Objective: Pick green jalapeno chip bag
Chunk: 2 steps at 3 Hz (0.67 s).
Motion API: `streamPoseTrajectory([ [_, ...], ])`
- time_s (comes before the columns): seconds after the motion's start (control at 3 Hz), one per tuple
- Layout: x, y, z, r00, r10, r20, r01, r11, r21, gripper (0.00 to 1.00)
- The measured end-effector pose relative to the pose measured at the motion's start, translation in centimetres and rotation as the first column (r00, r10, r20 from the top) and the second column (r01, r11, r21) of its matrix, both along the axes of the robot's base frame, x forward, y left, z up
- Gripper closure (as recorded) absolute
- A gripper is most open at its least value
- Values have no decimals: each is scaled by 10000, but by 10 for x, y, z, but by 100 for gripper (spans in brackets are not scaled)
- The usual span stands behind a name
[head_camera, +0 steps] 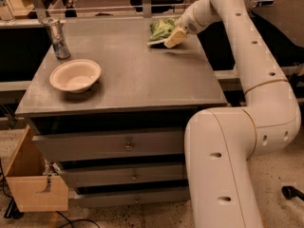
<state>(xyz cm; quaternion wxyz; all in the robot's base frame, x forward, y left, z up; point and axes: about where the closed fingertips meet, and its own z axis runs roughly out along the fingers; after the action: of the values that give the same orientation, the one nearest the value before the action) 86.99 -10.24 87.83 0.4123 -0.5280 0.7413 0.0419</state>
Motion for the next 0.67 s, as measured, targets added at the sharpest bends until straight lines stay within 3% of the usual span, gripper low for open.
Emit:
streamPoseTrajectory([
  [0.67,3,1,2,9999,-99,28,99,9999,117,85],
])
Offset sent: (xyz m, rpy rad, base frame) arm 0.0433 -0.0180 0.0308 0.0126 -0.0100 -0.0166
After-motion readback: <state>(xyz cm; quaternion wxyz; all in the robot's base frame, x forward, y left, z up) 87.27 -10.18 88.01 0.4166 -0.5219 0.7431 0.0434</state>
